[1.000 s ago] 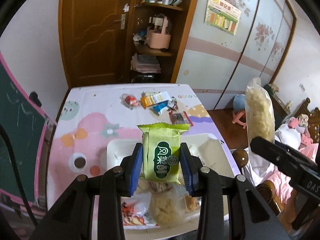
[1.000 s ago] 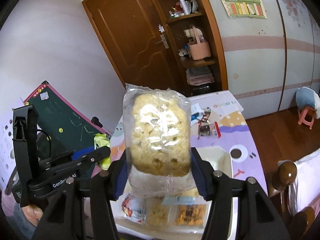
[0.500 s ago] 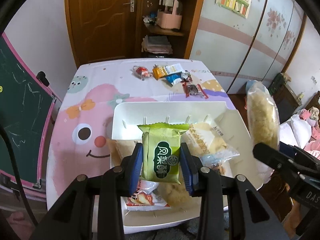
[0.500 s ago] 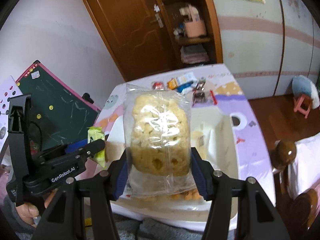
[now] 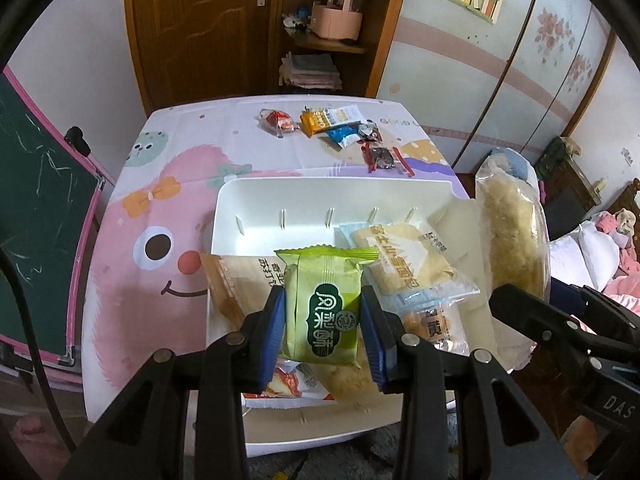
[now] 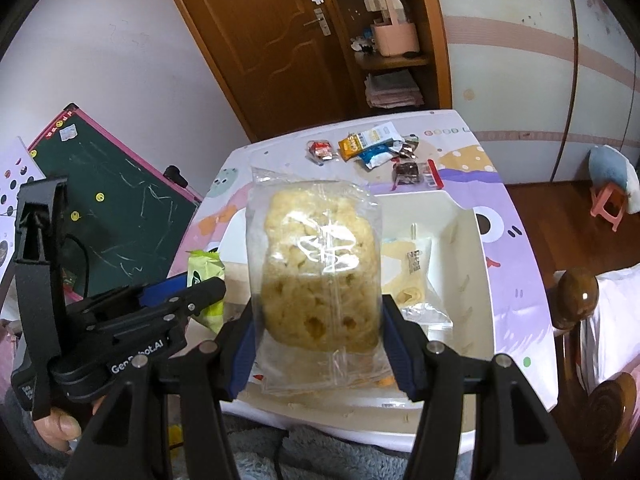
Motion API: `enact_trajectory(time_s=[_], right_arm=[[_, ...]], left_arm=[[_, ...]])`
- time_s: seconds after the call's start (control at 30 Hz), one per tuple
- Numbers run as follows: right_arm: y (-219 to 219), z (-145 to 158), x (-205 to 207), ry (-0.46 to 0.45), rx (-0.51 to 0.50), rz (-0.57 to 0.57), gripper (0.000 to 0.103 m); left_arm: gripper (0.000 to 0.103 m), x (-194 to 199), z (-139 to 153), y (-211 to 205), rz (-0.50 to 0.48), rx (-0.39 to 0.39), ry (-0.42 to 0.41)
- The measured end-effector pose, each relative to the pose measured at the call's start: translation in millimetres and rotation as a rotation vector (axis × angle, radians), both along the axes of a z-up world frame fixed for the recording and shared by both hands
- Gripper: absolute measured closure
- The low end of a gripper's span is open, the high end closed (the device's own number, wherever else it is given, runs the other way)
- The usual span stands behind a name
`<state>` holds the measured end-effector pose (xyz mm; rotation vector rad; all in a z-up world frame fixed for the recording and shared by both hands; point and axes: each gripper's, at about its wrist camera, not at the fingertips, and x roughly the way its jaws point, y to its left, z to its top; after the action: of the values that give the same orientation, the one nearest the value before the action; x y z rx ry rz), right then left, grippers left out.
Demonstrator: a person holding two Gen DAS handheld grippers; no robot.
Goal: Organize snacks
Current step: 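Lower both packs into the white tray and open both grippers, then reach left gripper to white OATS bar while right gripper reaches dark seaweed pack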
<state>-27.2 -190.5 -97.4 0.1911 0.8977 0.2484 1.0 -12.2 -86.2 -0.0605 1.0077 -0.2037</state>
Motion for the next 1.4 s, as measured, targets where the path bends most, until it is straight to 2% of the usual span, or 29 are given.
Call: enact_trajectory(time_s=[0.07, 0.1, 0.13, 0.17, 0.2, 0.23, 0.63, 1.0, 1.4], right_arm=[[1, -2, 2, 0.017, -0.008, 0.0, 0.045], [2, -2, 3, 0.022, -0.009, -0.001, 0.045], [2, -3, 3, 0.024, -0.008, 0.0, 0.045], [2, -3, 3, 0.023, -0.005, 0.0, 0.045], [2, -3, 3, 0.021, -0.003, 0.0, 0.045], [2, -2, 3, 0.019, -0.004, -0.002, 0.045], [-2, -7, 5, 0.044, 0.01, -0.021, 0.045], [0, -20, 10, 0.103, 0.005, -0.005, 0.045], [-10, -36, 37, 0.154, 0.016, -0.018, 0.045]], left_arm=[[0.065, 0, -2, 0, -0.001, 0.001, 0.007], [0.058, 0, -2, -1, -0.003, 0.0, 0.009], [0.044, 0, -2, -1, -0.003, 0.001, 0.008], [0.035, 0, -1, -1, 0.0, 0.004, 0.005], [0.022, -1, 0, -1, 0.005, 0.008, -0.002], [0.016, -2, 1, -1, 0.007, 0.006, -0.007], [0.015, 0, -4, 3, 0.009, -0.006, 0.014], [0.015, 3, -11, 1, 0.014, 0.002, 0.035], [0.015, 33, -12, -1, 0.016, 0.049, 0.047]])
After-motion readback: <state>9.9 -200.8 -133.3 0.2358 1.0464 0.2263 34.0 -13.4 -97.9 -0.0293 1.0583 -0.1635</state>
